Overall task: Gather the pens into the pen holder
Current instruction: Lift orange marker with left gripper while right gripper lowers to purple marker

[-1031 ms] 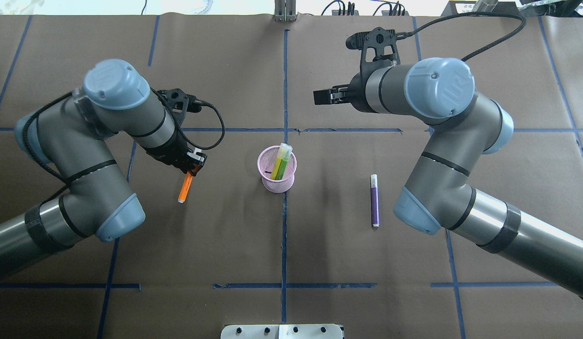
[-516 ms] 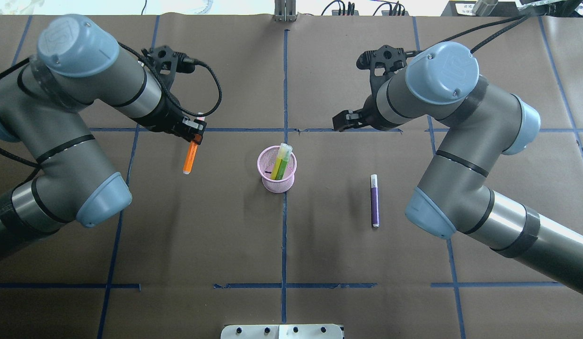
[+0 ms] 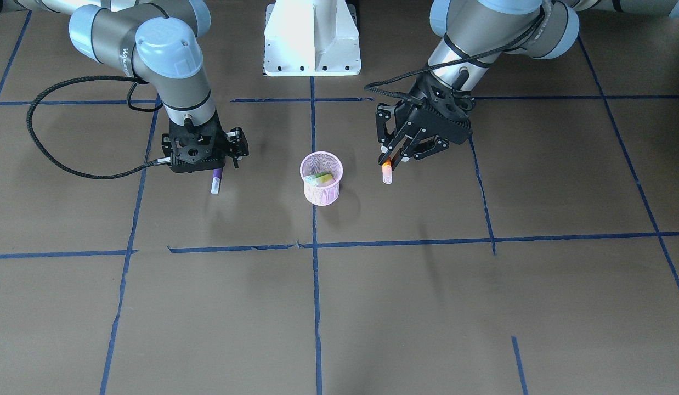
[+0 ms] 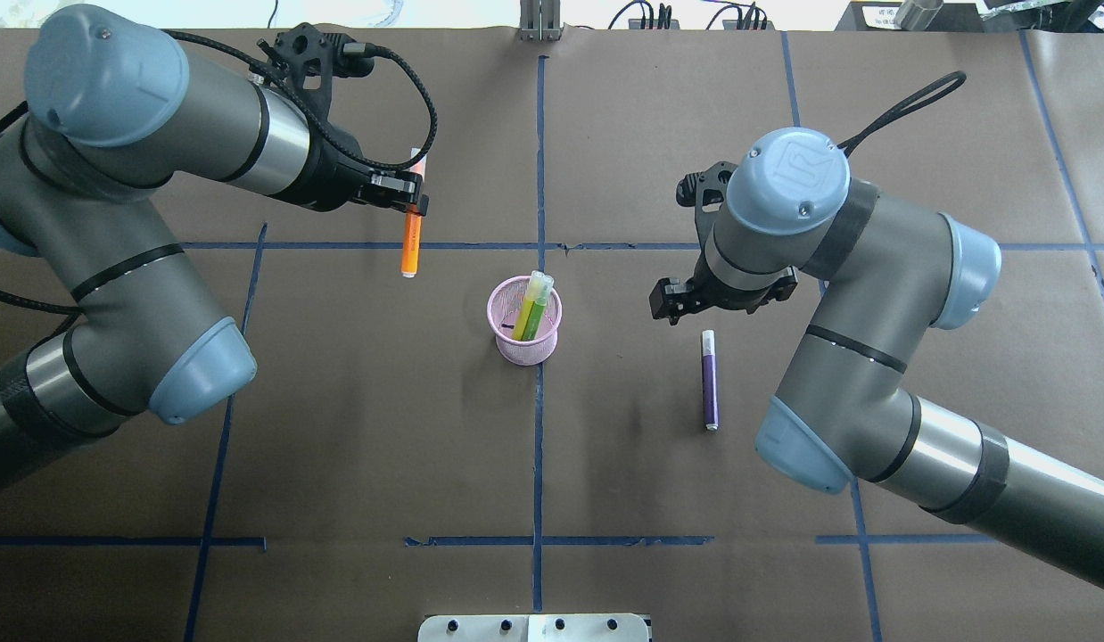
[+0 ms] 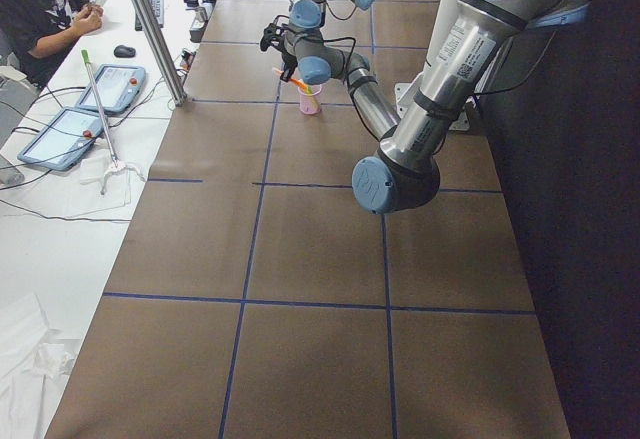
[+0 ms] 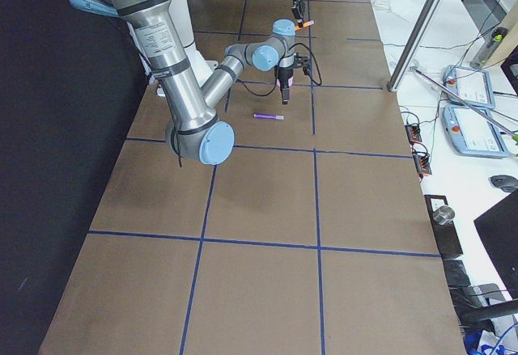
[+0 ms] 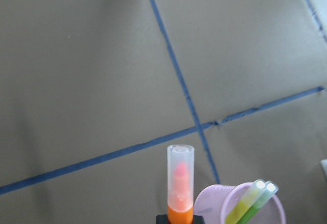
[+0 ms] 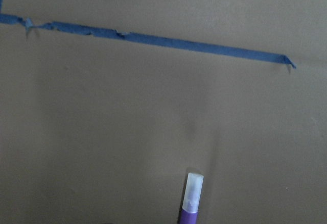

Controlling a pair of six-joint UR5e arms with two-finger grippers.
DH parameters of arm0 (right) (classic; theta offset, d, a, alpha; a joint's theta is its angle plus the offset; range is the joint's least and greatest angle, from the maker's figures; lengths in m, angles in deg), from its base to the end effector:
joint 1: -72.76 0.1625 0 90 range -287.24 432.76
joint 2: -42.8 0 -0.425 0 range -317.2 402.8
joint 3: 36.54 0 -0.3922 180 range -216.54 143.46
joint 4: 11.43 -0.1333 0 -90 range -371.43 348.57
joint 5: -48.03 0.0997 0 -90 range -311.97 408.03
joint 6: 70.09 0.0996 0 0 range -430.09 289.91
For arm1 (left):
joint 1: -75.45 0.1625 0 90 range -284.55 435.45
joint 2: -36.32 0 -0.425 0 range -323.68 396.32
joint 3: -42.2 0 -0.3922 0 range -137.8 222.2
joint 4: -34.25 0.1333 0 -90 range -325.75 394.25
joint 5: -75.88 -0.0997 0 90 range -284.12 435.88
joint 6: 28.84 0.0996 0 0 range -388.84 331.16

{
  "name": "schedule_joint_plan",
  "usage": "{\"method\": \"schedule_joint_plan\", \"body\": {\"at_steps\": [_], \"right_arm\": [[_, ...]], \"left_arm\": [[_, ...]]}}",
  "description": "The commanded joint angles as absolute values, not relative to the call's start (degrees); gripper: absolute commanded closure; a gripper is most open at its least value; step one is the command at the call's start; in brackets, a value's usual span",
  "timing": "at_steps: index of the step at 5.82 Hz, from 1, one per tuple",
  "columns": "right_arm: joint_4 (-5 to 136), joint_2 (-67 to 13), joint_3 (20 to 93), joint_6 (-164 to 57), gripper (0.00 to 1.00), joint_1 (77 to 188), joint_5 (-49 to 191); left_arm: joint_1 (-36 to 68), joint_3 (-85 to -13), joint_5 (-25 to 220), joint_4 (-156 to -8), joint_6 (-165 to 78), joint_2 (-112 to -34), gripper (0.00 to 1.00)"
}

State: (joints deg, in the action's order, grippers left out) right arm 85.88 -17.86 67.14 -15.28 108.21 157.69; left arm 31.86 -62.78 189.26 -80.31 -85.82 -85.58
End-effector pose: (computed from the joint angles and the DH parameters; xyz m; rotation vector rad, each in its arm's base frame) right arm -0.4559 -0.4471 0.2834 0.0859 -0.6953 -0.1026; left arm 0.3779 -0.4892 0.1716 0.4828 1.1799 0.0955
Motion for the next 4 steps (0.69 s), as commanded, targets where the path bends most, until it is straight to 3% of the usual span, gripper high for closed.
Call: {"method": "schedule_joint_plan", "body": {"at_steps": [1,4], "right_arm": [[85.9,-19.1,64.3,-17.4,0.00,106.6,157.7],[79.8,-21.2,61.9,-12.1,0.00,106.5,163.4]], "left_arm": [[34.5,-61.6,182.5,-90.0,-91.4,-85.9,1.00],[36.3,-59.2,179.1,-99.3,-96.2,-86.8,1.00]]}}
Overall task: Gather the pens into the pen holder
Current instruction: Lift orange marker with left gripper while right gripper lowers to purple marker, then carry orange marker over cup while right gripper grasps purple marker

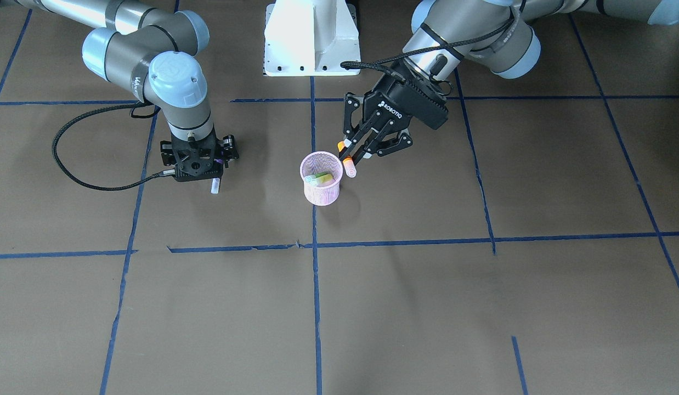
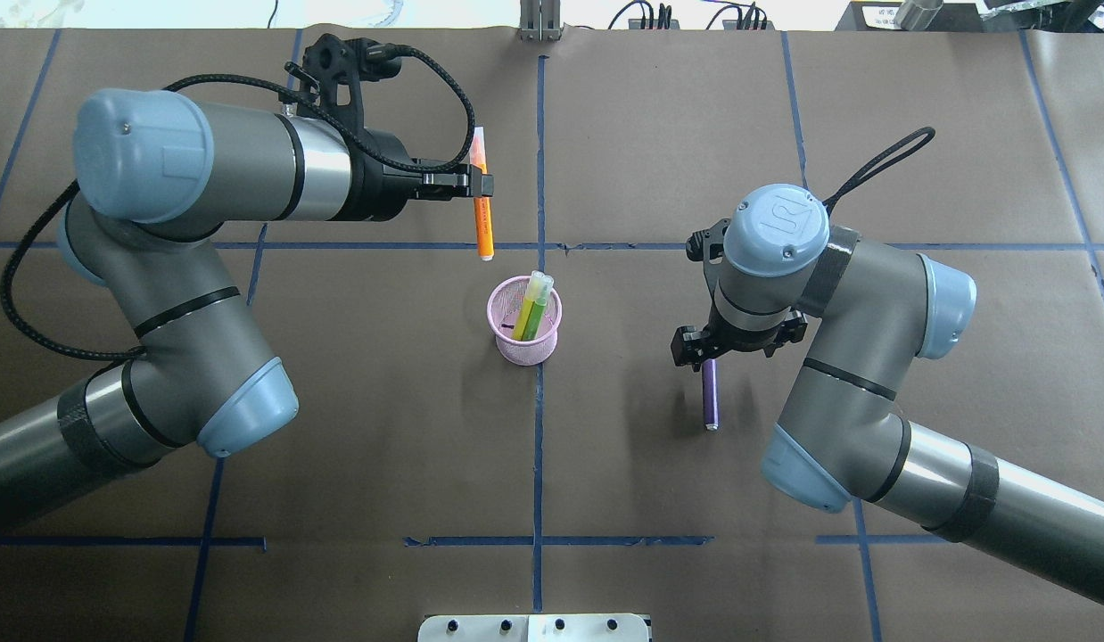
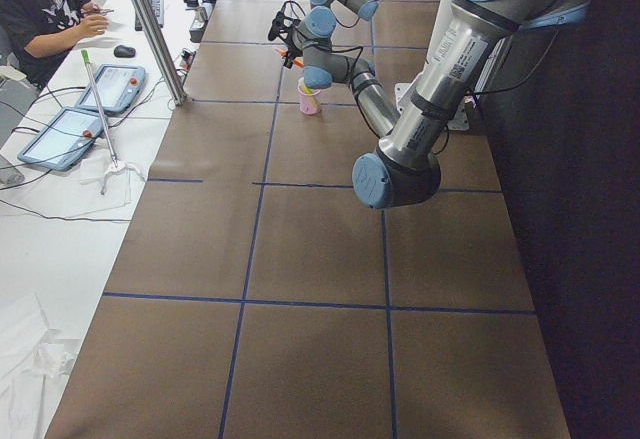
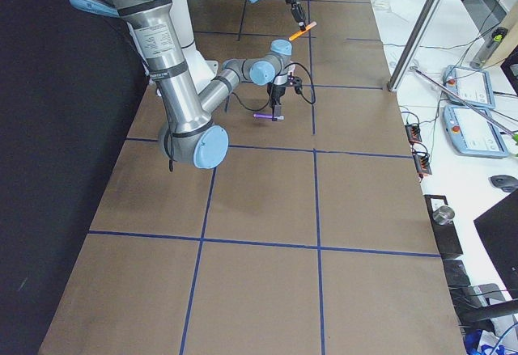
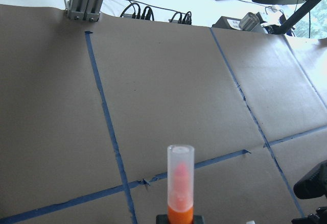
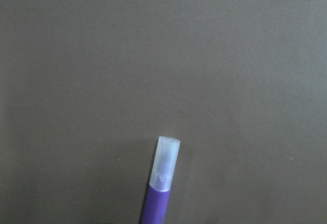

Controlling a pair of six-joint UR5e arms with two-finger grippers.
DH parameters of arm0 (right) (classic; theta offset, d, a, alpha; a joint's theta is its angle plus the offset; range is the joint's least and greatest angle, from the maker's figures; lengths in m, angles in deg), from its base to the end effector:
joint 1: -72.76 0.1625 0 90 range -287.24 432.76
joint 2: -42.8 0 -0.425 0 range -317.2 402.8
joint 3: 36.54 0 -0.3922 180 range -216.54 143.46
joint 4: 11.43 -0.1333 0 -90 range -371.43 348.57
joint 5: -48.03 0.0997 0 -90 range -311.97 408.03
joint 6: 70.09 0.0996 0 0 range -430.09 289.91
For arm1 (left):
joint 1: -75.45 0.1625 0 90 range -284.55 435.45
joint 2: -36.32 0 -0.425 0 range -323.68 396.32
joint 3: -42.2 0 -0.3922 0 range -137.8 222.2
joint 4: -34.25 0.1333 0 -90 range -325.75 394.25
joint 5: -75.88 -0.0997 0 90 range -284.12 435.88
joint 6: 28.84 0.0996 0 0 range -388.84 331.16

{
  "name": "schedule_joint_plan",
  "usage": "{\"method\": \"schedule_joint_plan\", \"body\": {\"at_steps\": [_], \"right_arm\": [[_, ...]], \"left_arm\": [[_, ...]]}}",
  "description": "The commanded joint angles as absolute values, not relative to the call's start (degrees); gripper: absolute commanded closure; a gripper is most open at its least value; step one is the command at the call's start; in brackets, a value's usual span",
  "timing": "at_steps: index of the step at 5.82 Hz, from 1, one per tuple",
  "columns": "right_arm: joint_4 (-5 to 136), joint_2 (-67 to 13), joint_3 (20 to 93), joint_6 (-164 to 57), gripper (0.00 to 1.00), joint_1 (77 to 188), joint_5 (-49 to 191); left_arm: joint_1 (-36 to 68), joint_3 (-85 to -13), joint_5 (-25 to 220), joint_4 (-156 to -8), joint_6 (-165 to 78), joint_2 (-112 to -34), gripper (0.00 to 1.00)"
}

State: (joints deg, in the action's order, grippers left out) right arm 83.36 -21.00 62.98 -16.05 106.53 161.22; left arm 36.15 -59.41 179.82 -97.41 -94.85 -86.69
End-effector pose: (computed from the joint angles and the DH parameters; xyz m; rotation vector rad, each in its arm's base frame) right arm -0.4786 -0.4332 0.3421 -0.0196 -0.6628 -0.1460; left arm 0.4056 -0.4732 0.1502 0.6184 1.3752 -0.0314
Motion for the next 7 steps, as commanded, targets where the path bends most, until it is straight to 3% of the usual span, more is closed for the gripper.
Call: {"method": "schedule_joint_plan", "body": {"at_steps": [1,7], "right_arm": [[77.1,-20.7,61.9,-8.4,0.00,106.7,164.6],[76.9,-20.4,59.6,-8.2,0.00,107.1,166.0]], "left_arm": [[36.9,-59.0,179.0,-99.6,-96.2,-86.7,1.00],[40.8,-52.6,167.0,-114.9,-96.7,-86.5,1.00]]}}
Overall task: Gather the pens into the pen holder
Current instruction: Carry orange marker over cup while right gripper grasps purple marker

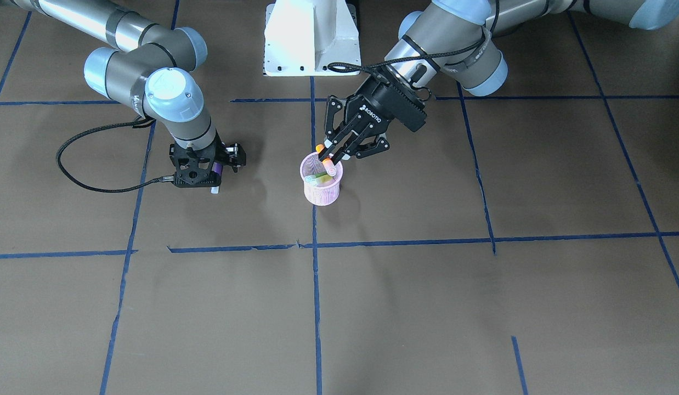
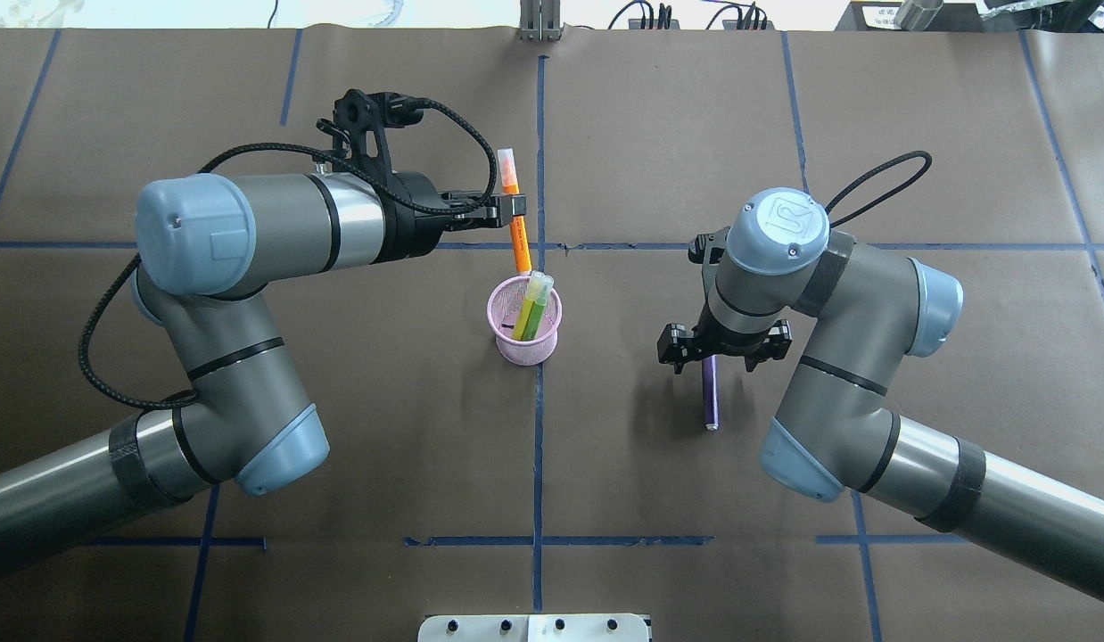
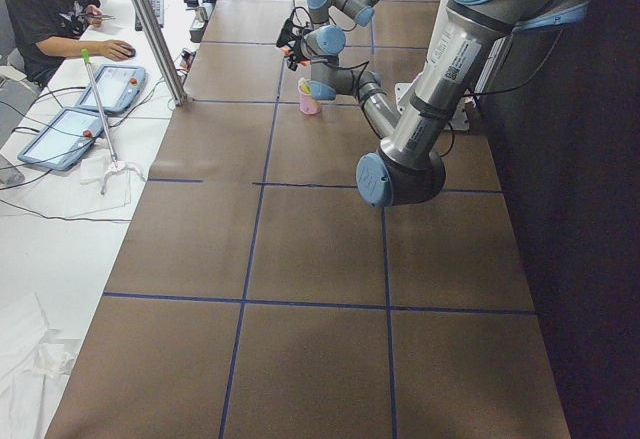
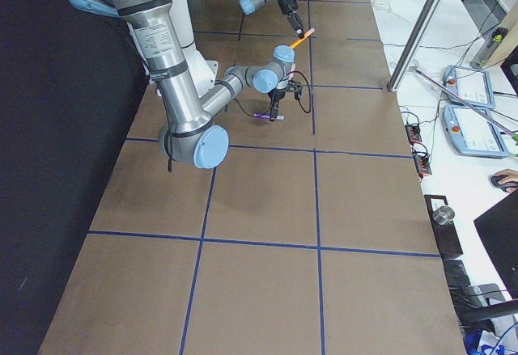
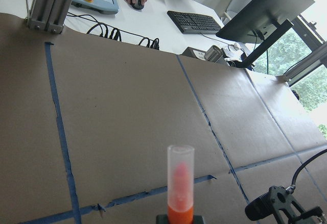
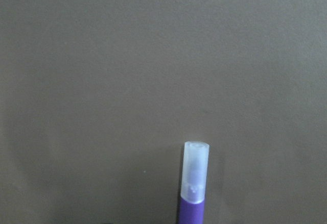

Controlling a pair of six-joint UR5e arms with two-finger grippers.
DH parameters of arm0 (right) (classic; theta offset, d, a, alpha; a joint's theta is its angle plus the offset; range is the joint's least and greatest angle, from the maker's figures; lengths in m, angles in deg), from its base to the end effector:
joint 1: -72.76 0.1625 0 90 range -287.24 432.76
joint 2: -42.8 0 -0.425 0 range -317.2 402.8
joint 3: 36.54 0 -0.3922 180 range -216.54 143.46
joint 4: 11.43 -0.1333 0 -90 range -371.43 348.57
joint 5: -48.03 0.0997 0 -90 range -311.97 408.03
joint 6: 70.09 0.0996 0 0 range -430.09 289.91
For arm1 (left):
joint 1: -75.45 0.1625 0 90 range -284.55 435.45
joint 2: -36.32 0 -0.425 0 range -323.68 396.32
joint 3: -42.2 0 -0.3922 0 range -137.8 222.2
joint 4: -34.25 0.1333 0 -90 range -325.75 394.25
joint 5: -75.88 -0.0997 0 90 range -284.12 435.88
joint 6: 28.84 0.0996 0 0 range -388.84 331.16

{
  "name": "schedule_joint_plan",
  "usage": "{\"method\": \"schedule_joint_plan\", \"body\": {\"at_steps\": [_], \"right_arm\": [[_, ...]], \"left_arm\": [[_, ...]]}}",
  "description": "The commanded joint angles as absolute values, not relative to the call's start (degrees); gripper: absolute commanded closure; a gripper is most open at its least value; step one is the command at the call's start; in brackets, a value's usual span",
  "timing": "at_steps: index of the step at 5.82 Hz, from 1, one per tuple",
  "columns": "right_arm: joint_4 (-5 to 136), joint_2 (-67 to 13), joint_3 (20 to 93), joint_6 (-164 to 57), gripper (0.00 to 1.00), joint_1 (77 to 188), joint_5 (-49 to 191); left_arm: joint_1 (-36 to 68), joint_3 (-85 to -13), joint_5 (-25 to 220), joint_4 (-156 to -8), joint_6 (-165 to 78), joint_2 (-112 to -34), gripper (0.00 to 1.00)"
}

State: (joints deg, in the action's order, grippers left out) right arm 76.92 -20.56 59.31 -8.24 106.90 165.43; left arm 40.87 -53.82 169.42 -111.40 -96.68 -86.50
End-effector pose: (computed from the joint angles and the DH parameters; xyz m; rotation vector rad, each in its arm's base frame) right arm -0.4918 -0.4392 0.3489 -0.0947 -0.7394 -0.0428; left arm 0.4442 -0.4606 0.1665 0.7423 1.4739 -0.1143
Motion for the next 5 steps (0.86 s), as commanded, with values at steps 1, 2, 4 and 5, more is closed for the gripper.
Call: {"method": "schedule_joint_plan", "body": {"at_steps": [1,2,4,5], "right_arm": [[76.9,-20.4,59.7,-7.7,0.00,107.1,166.2],[76.9,-20.4,59.6,-7.7,0.00,107.1,166.2],[76.9,-20.4,59.7,-7.7,0.00,107.1,166.2],[76.9,-20.4,59.6,-7.7,0.00,107.3,166.2]], "left_arm": [[41.1,-48.0,165.6,-123.7,-96.7,-85.9,1.00],[42.0,-41.4,165.0,-132.7,-96.7,-85.8,1.00],[43.4,-38.4,164.8,-137.3,-96.6,-84.6,1.00],[43.7,-38.8,164.6,-137.3,-96.7,-84.8,1.00]]}}
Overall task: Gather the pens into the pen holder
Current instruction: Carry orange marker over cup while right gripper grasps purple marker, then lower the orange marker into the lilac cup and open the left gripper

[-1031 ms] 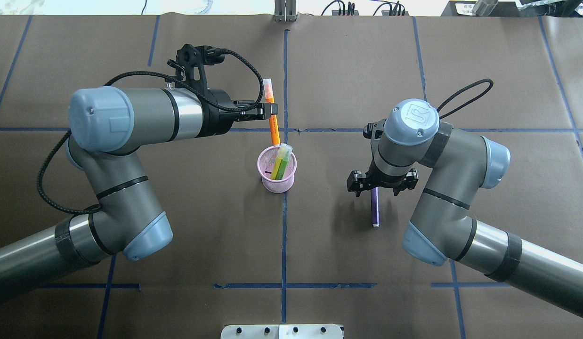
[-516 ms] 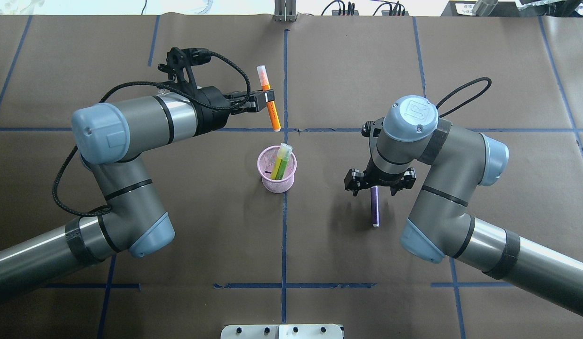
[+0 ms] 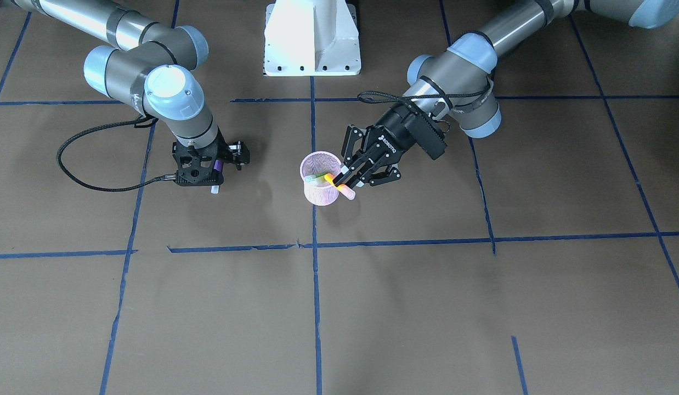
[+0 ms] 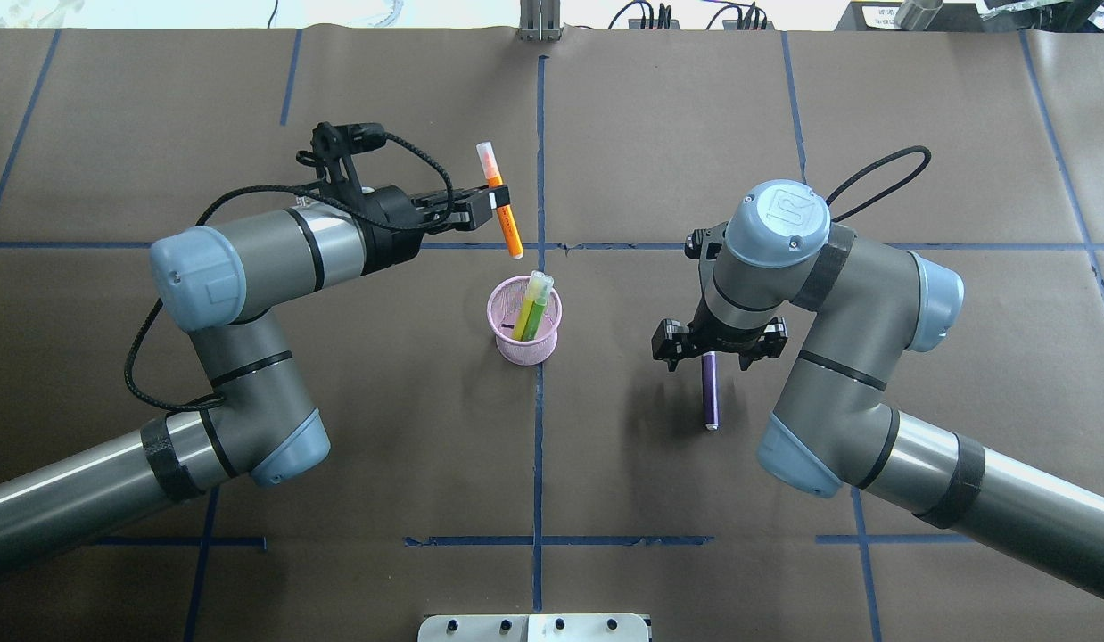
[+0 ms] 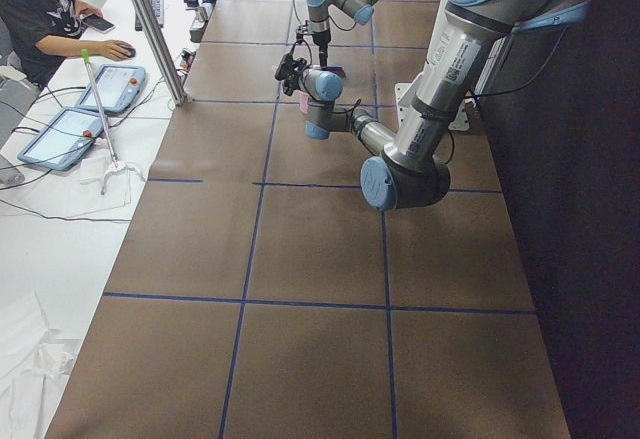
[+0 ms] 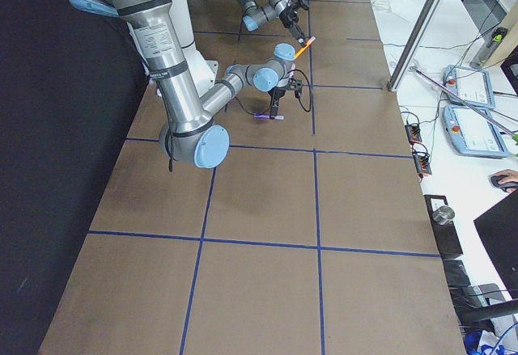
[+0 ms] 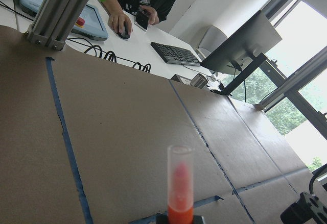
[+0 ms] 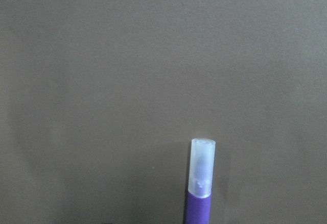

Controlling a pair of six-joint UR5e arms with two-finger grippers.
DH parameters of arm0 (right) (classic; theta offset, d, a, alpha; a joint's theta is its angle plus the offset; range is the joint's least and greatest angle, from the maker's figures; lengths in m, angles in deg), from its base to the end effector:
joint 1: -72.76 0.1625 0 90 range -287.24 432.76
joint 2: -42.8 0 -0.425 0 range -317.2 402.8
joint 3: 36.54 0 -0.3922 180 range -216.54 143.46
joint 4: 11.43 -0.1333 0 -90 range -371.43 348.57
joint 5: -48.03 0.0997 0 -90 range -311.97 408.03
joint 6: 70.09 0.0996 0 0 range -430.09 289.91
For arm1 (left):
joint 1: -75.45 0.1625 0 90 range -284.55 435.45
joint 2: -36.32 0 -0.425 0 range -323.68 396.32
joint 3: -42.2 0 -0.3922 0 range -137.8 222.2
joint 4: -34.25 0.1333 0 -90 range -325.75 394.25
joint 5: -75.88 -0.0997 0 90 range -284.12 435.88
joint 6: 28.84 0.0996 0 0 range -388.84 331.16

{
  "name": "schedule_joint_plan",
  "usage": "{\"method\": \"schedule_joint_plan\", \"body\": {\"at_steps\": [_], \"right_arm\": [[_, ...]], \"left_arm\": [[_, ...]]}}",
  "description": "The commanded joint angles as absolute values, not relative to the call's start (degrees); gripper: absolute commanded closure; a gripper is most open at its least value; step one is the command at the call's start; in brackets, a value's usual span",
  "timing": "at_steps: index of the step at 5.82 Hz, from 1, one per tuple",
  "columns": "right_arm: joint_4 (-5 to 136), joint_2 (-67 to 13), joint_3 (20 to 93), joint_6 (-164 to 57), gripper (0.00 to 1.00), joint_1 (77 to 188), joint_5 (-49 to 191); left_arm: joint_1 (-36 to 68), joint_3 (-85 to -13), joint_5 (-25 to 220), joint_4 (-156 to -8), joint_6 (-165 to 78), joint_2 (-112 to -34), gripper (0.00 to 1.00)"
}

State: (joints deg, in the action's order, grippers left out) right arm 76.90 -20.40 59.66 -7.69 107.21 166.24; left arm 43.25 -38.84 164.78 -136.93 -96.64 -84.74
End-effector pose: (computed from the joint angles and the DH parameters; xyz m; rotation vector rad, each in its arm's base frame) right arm -0.4893 -0.4402 0.3437 -0.1033 -0.7531 -0.0352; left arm 0.4836 -0.4643 0.2591 0.8371 1.5989 -0.1417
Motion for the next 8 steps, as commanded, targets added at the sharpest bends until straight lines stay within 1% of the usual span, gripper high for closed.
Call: {"method": "schedule_joint_plan", "body": {"at_steps": [1,3,7,8], "right_arm": [[76.9,-20.3,59.6,-7.7,0.00,107.4,166.2],[76.9,-20.4,59.5,-7.8,0.00,107.6,166.3],[76.9,-20.3,59.5,-7.8,0.00,107.8,166.5],[76.9,-20.3,59.5,-7.8,0.00,107.9,166.5]], "left_arm": [[44.1,-39.0,164.6,-137.3,-96.8,-84.7,1.00],[44.8,-38.8,164.5,-137.3,-96.4,-83.5,1.00],[46.5,-38.7,164.3,-137.0,-96.0,-83.6,1.00],[46.7,-38.8,164.4,-137.1,-96.0,-83.6,0.88]]}}
